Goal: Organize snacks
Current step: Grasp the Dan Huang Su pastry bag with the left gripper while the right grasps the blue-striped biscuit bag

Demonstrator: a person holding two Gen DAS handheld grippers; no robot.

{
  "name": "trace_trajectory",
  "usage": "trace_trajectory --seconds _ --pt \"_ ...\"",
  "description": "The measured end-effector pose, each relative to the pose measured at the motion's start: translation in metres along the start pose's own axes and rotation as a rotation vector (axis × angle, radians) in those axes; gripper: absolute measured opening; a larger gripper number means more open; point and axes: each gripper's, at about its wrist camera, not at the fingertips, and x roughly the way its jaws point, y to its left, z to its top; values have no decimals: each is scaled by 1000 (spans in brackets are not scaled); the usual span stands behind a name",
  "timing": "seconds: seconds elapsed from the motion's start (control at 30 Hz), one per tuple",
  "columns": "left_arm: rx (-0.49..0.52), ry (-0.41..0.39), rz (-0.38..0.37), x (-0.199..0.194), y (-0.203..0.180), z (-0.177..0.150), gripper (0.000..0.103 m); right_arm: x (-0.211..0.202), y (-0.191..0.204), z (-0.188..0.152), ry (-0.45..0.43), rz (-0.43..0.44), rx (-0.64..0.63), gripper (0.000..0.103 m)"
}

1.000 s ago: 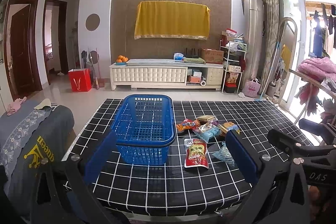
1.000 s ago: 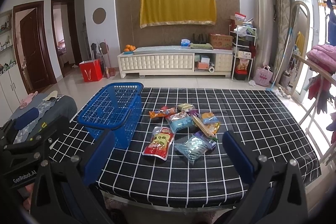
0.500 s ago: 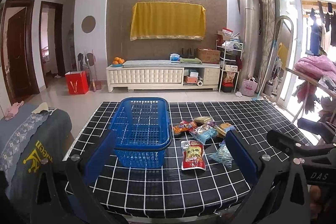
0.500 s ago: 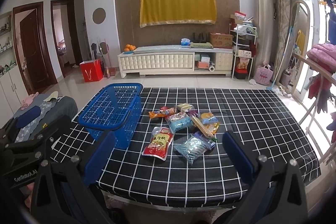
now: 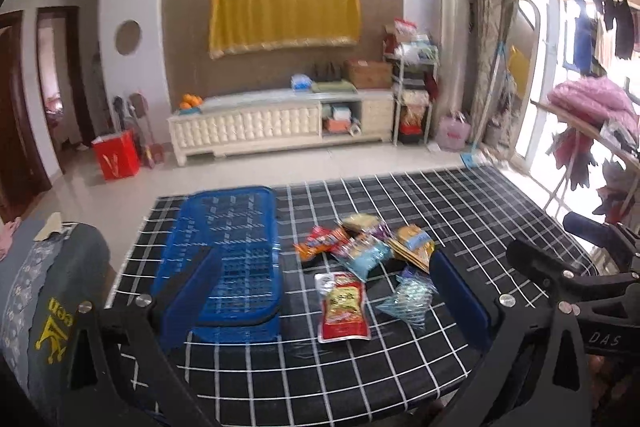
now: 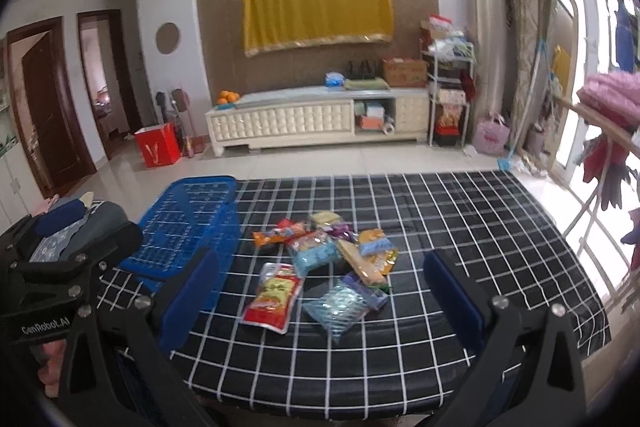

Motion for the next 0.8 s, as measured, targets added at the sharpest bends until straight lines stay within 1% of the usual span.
trace_trajectory --seconds 0.07,0.2,0.3,0.4,0.5,0.6,0.67,0.8 --pt "9 58 -28 27 -7 6 103 17 -12 0 33 -8 24 103" --pt "8 148 -69 74 -20 11 103 52 -34 -2 107 -26 53 103" --pt "11 200 -82 105 -26 11 103 79 -49 -2 170 -47 62 103" --pt "9 271 -97 139 -34 9 103 102 -61 -3 214 -62 68 103" --pt "-18 352 -112 174 -39 4 103 122 -71 -4 253 -73 69 103" --pt "-84 425 -126 207 -38 -2 103 147 -81 -5 297 -69 74 103" --pt "-105 455 -115 221 -38 -4 103 164 -86 -6 326 -66 69 103" --pt "-126 511 -56 257 -39 -15 103 202 -93 -10 405 -58 47 103"
